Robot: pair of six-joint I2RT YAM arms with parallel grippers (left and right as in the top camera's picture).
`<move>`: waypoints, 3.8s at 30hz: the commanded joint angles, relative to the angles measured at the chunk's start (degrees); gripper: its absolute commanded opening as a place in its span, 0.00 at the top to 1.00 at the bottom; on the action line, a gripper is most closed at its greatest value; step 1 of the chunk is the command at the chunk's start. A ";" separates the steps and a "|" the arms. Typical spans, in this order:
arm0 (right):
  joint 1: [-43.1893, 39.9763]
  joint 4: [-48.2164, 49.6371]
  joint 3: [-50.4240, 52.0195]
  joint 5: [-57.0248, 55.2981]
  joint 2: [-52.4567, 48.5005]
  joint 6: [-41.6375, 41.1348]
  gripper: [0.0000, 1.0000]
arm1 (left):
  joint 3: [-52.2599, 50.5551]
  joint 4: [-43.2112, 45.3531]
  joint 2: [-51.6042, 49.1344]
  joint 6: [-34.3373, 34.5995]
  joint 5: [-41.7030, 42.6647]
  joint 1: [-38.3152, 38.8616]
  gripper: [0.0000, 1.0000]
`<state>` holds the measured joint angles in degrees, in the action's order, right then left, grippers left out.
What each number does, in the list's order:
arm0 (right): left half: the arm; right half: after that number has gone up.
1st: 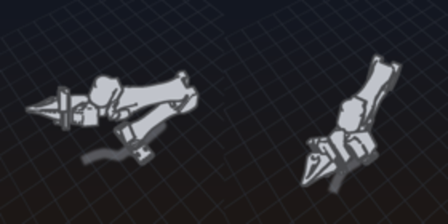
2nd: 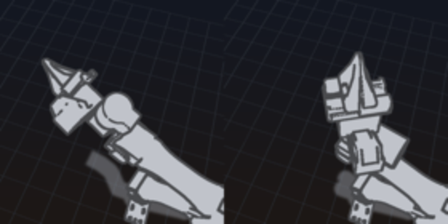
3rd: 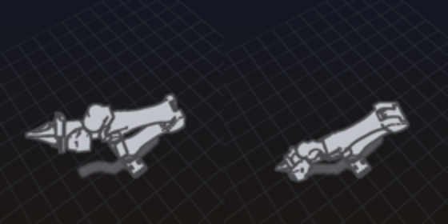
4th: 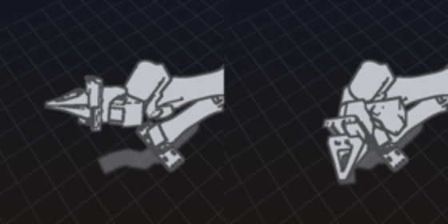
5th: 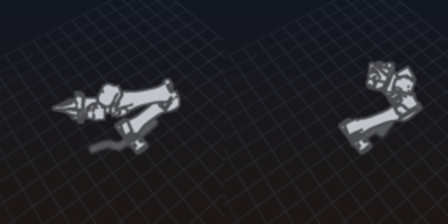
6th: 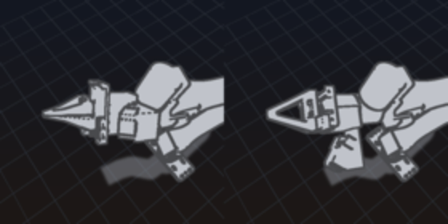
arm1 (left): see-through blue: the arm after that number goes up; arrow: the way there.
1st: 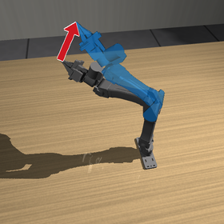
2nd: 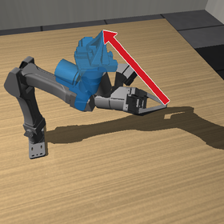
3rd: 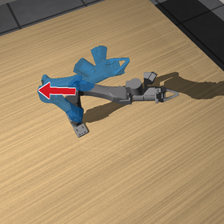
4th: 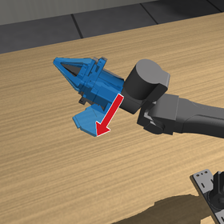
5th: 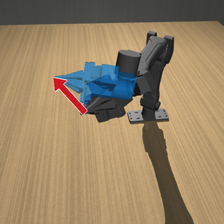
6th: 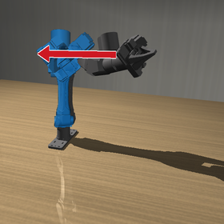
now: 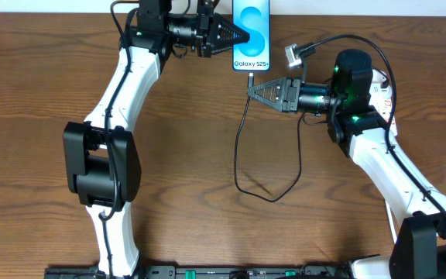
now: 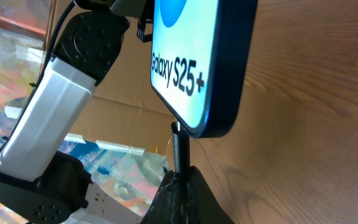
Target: Plug charger to phone and switch on socket
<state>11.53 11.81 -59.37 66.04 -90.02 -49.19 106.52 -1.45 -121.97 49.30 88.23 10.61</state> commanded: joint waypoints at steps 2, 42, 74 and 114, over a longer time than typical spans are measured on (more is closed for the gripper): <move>0.55 0.17 0.20 0.35 -0.44 -0.07 0.99 | 0.61 0.52 2.73 -0.33 1.86 0.09 0.93; 0.44 1.40 0.20 0.59 -0.44 -1.60 0.99 | 0.61 0.70 2.73 -0.76 1.86 0.11 0.93; 0.00 2.62 0.20 4.42 -1.73 -2.64 0.99 | 0.61 0.72 2.73 -2.51 1.86 0.13 0.93; -1.03 2.84 0.20 4.46 -1.73 -2.64 0.99 | 0.61 0.70 2.73 -3.17 1.86 0.13 0.93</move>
<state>10.72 14.41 -59.37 69.54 -91.53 -51.53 106.52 -1.39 -121.97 47.75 88.23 10.61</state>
